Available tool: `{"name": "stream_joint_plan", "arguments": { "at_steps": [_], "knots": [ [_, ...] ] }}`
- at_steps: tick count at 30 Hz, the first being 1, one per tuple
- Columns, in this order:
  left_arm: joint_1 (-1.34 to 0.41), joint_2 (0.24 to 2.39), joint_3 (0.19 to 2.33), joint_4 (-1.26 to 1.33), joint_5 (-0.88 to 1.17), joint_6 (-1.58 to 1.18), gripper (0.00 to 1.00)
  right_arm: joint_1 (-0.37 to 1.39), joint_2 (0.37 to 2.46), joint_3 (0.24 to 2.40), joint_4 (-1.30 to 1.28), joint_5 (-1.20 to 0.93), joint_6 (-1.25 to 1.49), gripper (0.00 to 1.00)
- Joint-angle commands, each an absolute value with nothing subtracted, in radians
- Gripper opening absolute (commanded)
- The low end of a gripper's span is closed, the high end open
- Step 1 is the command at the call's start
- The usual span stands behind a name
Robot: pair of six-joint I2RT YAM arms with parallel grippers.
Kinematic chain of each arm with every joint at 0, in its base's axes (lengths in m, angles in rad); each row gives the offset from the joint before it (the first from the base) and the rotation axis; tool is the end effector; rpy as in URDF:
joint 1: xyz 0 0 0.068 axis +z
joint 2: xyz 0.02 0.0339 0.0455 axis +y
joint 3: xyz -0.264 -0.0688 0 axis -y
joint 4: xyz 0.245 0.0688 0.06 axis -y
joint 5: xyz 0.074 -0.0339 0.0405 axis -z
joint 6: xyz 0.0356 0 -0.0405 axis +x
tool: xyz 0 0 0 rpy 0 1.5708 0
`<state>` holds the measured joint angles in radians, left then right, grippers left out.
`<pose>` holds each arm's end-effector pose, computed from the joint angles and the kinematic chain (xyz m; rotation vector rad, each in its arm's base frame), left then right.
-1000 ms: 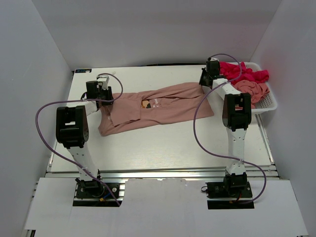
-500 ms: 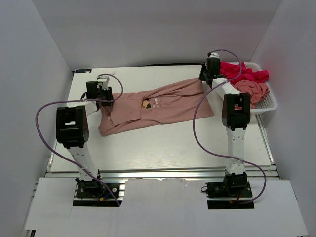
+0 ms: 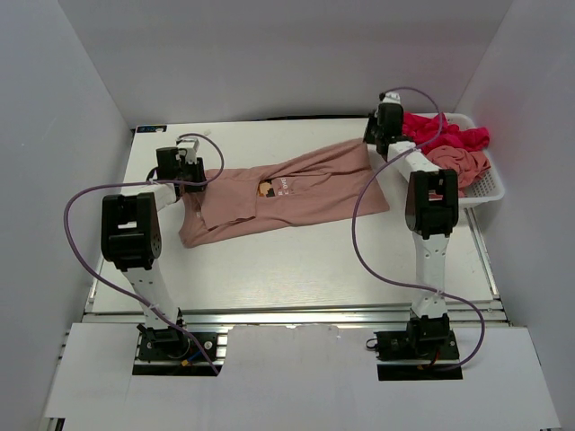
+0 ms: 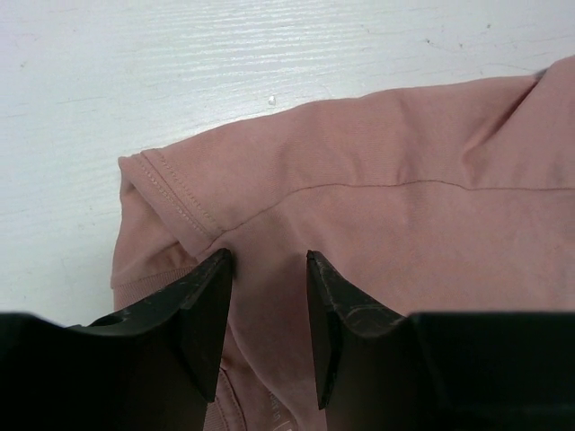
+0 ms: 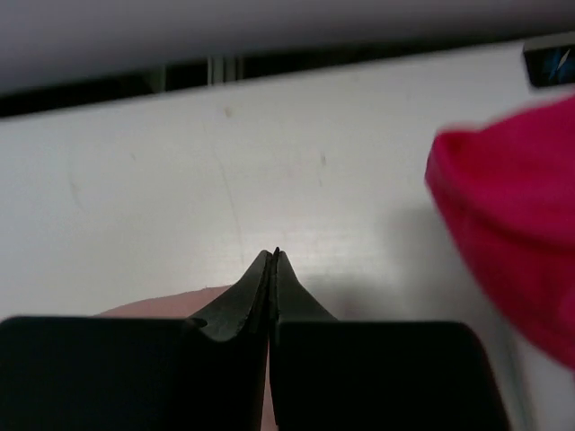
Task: Fold and stack the t-shirts
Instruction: Fold the other side of the tshirt into a rectangle
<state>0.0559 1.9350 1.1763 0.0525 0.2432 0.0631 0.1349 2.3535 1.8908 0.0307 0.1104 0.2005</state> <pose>0.4155 0.0147 0.1647 0.1354 2.2569 -0.2134 0.5470 0.0703 0.1992 0.1363 1.9969 0.1047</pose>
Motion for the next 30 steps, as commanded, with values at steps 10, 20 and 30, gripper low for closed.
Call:
{"name": "stream_joint_plan", "arguments": {
  "at_steps": [10, 20, 30],
  "knots": [
    [0.054, 1.891, 1.189, 0.029, 0.259, 0.083, 0.49, 0.126, 2.370, 2.076, 0.146, 0.045, 0.199, 0.00],
    [0.054, 1.898, 1.195, 0.025, 0.265, 0.078, 0.49, 0.124, 2.359, 2.035, 0.092, 0.018, 0.184, 0.51],
    [0.054, 1.933, 1.204, 0.028, 0.270, 0.084, 0.49, 0.124, 2.525, 2.230, -0.027, -0.043, 0.219, 0.62]
  ]
}}
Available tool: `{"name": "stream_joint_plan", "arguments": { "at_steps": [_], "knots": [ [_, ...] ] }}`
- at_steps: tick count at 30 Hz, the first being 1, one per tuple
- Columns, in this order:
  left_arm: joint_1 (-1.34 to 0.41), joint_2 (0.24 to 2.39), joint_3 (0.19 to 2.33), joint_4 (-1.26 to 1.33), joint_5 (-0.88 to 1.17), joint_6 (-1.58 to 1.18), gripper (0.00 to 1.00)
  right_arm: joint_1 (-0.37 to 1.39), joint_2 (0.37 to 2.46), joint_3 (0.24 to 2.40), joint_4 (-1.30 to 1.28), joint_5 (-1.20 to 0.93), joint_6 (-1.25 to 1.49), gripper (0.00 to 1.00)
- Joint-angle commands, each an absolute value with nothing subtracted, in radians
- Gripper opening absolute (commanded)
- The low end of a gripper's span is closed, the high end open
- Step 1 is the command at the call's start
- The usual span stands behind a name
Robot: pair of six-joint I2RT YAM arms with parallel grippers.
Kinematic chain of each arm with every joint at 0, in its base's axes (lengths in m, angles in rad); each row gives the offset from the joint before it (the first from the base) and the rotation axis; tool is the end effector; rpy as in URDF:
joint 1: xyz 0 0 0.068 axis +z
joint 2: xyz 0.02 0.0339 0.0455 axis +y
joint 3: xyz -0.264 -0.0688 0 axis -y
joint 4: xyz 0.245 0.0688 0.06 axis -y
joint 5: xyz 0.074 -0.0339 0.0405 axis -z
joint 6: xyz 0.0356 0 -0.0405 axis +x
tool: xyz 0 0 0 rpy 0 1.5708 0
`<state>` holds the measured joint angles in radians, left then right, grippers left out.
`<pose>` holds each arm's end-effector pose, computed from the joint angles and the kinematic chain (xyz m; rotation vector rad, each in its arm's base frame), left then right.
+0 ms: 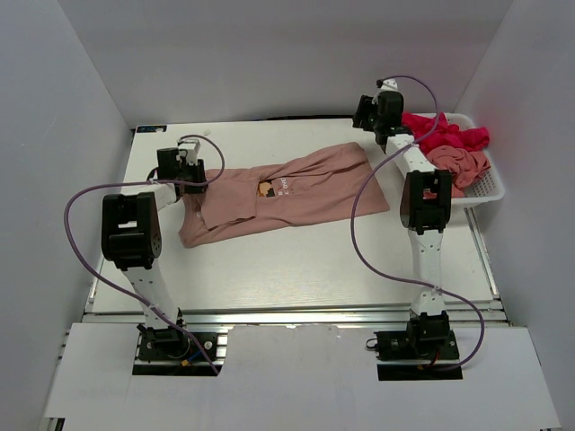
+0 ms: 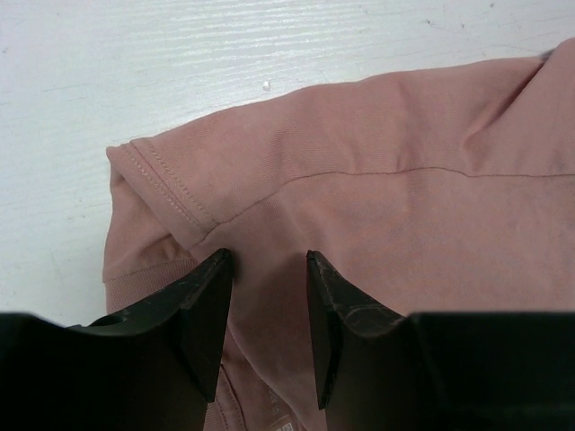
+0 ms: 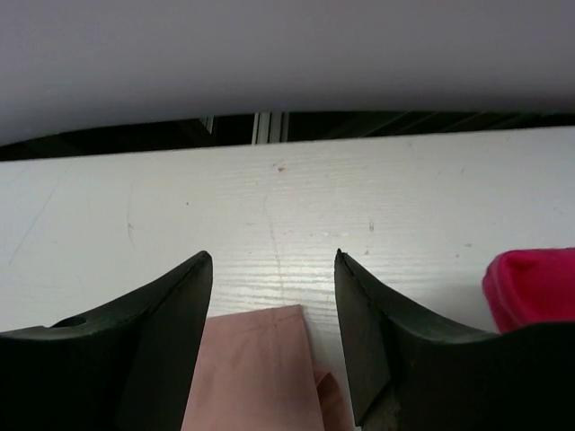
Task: Fold and stack the t-shirts
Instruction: Fold the other side of the tshirt into a rectangle
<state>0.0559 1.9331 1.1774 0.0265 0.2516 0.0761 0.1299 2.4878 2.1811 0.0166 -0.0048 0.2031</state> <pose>0.4138 0.0143 0.1637 0.1519 2.2768 -0.2202 0.5813 0.0761 0.2259 0.0650 1.8664 0.2350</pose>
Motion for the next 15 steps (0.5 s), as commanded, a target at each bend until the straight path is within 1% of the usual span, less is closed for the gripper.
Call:
{"name": "stream_joint_plan", "arguments": {
  "at_steps": [1, 4, 10, 12, 15],
  "knots": [
    [0.054, 1.939, 1.207, 0.028, 0.270, 0.084, 0.49, 0.123, 2.529, 2.233, -0.040, -0.046, 0.225, 0.62],
    [0.054, 1.957, 1.230, 0.017, 0.276, 0.081, 0.49, 0.123, 2.546, 2.260, -0.100, -0.055, 0.271, 0.63],
    [0.054, 1.986, 1.259, 0.009, 0.294, 0.064, 0.49, 0.123, 2.500, 2.126, -0.103, -0.084, 0.333, 0.62],
    [0.054, 1.988, 1.255, 0.015, 0.299, 0.061, 0.49, 0.124, 2.500, 2.106, -0.097, -0.086, 0.337, 0.61],
    [0.054, 1.983, 1.246, 0.018, 0.298, 0.066, 0.48, 0.126, 2.511, 2.106, -0.109, -0.097, 0.347, 0.56]
  ]
}}
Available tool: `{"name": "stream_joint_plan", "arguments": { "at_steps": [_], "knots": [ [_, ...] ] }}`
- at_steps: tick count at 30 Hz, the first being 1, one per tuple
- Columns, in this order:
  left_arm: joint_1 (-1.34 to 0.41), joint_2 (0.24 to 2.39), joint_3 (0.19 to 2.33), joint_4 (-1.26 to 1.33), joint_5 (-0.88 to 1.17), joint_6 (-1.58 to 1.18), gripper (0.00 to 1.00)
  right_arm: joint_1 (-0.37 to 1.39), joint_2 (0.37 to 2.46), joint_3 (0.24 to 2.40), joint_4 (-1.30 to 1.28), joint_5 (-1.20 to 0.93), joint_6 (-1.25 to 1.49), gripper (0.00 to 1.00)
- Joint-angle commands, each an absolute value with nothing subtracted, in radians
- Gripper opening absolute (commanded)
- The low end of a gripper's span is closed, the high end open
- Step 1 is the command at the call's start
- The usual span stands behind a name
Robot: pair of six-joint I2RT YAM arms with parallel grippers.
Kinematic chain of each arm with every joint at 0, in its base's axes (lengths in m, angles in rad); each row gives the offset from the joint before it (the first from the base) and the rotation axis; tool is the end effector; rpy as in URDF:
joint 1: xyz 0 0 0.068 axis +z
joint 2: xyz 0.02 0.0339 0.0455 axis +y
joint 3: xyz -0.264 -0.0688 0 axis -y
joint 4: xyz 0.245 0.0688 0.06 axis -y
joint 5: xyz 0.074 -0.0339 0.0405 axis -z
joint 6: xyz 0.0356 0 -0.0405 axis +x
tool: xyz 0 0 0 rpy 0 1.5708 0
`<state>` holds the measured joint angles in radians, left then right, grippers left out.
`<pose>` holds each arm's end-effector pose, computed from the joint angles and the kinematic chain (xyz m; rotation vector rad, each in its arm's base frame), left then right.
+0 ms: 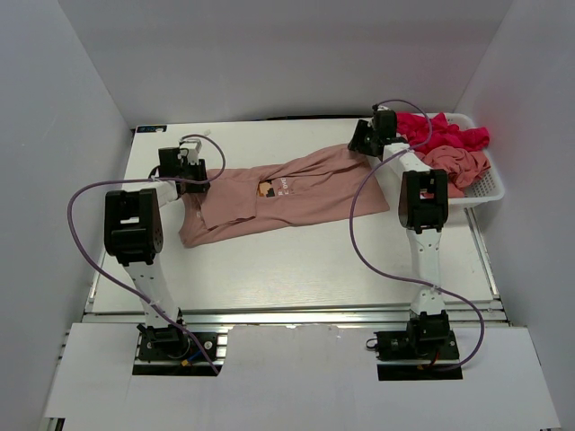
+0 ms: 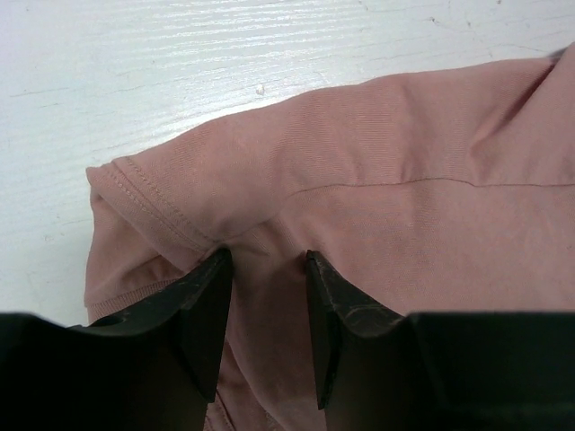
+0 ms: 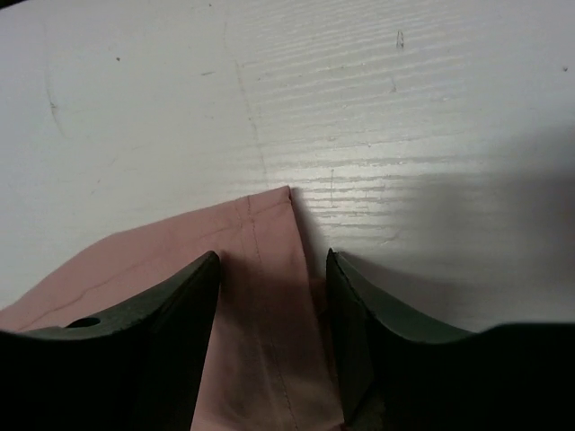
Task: Fold and stack the t-shirts
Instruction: Fold the other side of the tshirt into a rectangle
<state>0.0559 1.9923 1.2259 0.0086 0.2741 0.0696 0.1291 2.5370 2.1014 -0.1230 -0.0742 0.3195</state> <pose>0.4246 0.0141 0.1533 0.1525 2.3021 -0.2548 0.5724 0.0770 0.1565 0.1601 2.1410 0.3423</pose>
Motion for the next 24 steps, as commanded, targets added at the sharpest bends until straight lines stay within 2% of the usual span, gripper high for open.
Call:
{"name": "stream_joint_plan", "arguments": {
  "at_steps": [1, 4, 8, 9, 10, 18, 24],
  "knots": [
    [0.054, 1.982, 1.241, 0.020, 0.295, 0.067, 0.49, 0.124, 2.513, 2.105, -0.112, -0.098, 0.350, 0.56],
    [0.054, 1.979, 1.236, 0.020, 0.296, 0.072, 0.48, 0.130, 2.517, 2.111, -0.117, -0.103, 0.353, 0.55],
    [0.054, 1.991, 1.252, 0.009, 0.298, 0.077, 0.48, 0.133, 2.523, 2.114, -0.115, -0.101, 0.350, 0.28],
    [0.054, 1.997, 1.256, 0.008, 0.299, 0.077, 0.48, 0.132, 2.522, 2.112, -0.114, -0.101, 0.347, 0.13],
    [0.054, 1.999, 1.256, 0.008, 0.299, 0.075, 0.48, 0.133, 2.522, 2.112, -0.114, -0.101, 0.347, 0.02],
    [0.054, 2.002, 1.233, 0.020, 0.322, 0.074, 0.48, 0.135, 2.450, 1.971, -0.015, -0.107, 0.318, 0.00],
    [0.054, 2.006, 1.243, 0.018, 0.333, 0.066, 0.48, 0.138, 2.390, 1.970, 0.001, -0.127, 0.282, 0.00]
  ]
}}
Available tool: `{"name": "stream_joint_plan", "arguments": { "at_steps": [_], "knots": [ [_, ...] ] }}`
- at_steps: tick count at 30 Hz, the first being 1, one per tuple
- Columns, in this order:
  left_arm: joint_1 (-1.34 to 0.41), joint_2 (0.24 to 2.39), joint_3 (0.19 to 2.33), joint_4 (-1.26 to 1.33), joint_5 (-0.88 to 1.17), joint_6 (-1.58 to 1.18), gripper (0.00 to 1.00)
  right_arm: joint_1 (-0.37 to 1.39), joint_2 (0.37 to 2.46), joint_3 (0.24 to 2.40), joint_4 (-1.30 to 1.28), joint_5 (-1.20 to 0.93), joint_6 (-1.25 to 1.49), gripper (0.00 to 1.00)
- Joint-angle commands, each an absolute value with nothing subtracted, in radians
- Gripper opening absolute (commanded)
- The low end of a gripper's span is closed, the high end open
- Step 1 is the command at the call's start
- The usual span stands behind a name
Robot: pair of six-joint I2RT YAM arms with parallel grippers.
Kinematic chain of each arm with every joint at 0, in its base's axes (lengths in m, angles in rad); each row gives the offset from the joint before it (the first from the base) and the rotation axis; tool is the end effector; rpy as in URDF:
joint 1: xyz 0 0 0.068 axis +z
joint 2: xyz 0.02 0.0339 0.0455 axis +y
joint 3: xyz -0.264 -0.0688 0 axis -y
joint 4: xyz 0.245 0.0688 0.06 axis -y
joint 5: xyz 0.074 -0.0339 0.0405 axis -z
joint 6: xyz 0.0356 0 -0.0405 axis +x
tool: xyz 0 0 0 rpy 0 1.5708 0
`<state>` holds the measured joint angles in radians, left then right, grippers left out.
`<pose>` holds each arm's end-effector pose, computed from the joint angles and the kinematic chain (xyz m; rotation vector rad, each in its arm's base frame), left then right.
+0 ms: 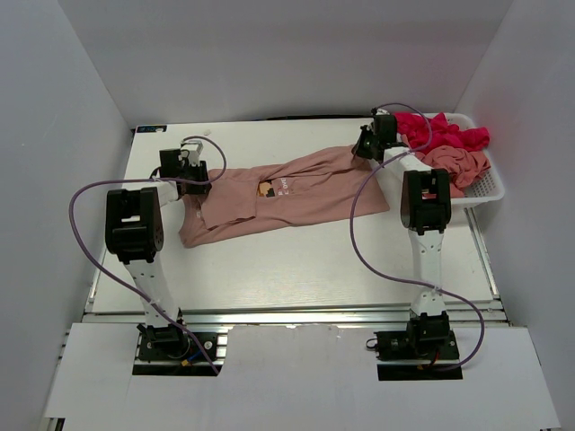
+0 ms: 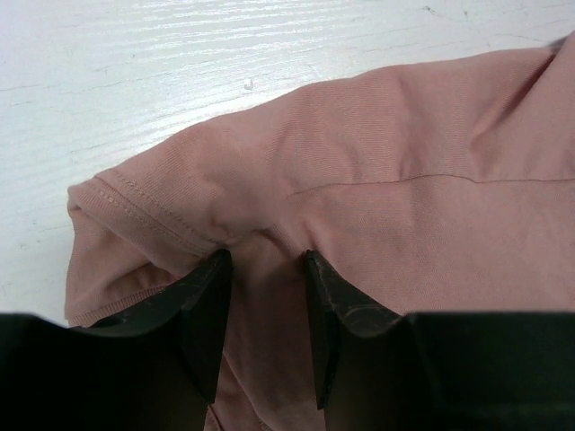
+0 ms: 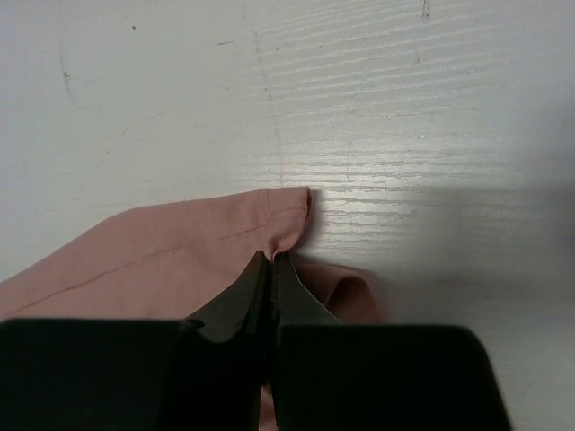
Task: Fold and stack the t-shirts
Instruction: Fold the other side of the tshirt into a rectangle
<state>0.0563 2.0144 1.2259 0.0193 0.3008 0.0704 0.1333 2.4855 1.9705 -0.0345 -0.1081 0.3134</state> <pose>0.4261 0.0134 0.1453 0.1646 2.3086 -0.2874 0.5597 0.0789 0.1490 0.1278 2.1363 0.3783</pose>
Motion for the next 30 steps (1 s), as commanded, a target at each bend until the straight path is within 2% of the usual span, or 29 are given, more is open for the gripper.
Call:
{"name": "stream_joint_plan", "arguments": {
  "at_steps": [1, 9, 16, 26, 30],
  "knots": [
    [0.054, 2.008, 1.246, 0.017, 0.333, 0.067, 0.48, 0.138, 2.375, 1.973, 0.015, -0.132, 0.281, 0.00],
    [0.054, 1.991, 1.230, 0.021, 0.334, 0.058, 0.48, 0.141, 2.244, 1.893, 0.046, -0.164, 0.281, 0.00],
    [0.054, 1.964, 1.226, 0.011, 0.328, 0.064, 0.48, 0.143, 2.106, 1.672, 0.121, -0.132, 0.281, 0.00],
    [0.052, 1.965, 1.264, -0.031, 0.308, 0.074, 0.48, 0.146, 2.065, 1.477, 0.124, -0.130, 0.330, 0.00],
    [0.054, 1.962, 1.262, -0.035, 0.298, 0.078, 0.48, 0.146, 2.059, 1.448, 0.115, -0.069, 0.336, 0.00]
  ]
}}
